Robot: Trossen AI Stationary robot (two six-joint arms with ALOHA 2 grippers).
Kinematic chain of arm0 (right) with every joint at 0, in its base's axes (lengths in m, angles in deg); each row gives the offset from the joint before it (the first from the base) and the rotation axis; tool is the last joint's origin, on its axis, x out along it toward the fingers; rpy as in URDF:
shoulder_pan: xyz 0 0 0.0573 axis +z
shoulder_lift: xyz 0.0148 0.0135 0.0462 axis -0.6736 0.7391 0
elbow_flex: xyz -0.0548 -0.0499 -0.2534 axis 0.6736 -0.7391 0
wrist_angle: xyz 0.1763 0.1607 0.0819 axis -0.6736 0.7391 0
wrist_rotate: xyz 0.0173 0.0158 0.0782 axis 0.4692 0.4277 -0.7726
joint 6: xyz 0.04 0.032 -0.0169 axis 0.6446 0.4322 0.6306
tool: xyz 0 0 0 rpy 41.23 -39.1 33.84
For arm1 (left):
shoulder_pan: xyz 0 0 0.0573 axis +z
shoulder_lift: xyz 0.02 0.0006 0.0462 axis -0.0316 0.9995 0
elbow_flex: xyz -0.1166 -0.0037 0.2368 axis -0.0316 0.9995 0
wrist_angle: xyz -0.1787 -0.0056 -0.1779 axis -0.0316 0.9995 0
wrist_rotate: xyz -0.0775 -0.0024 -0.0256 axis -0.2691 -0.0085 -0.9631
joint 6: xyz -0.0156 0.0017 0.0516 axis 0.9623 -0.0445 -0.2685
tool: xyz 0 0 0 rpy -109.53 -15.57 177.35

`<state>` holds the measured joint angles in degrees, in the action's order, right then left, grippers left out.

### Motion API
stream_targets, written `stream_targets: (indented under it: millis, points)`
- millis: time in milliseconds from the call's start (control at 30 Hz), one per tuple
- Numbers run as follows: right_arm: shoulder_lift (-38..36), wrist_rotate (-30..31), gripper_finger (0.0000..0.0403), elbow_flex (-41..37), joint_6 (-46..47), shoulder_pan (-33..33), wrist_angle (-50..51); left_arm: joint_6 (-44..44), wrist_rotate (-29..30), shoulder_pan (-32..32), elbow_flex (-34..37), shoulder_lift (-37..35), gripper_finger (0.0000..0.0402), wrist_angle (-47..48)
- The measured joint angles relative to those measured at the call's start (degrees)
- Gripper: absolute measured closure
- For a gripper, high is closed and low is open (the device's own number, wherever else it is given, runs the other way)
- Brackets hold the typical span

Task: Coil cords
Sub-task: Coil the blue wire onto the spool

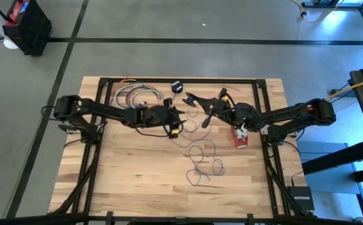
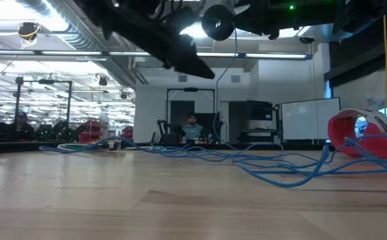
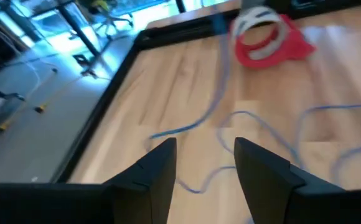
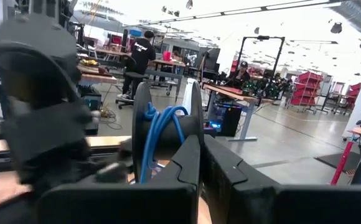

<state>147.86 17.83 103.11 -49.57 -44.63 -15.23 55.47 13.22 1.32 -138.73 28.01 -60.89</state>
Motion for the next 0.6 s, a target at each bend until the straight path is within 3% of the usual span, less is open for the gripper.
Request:
stream_targets:
  millis: [400,600]
  points:
    - [0.02,0.0,0.039,0.0,-1.33,0.0,0.36,-8.54,-0.08,1.78,0.02,8.54,0.0247,-12.31]
    - [0.02,0.0,0.039,-0.01,-1.36,0.0,0.42,-8.81,5.92,1.23,0.0,7.74,0.0247,-10.62]
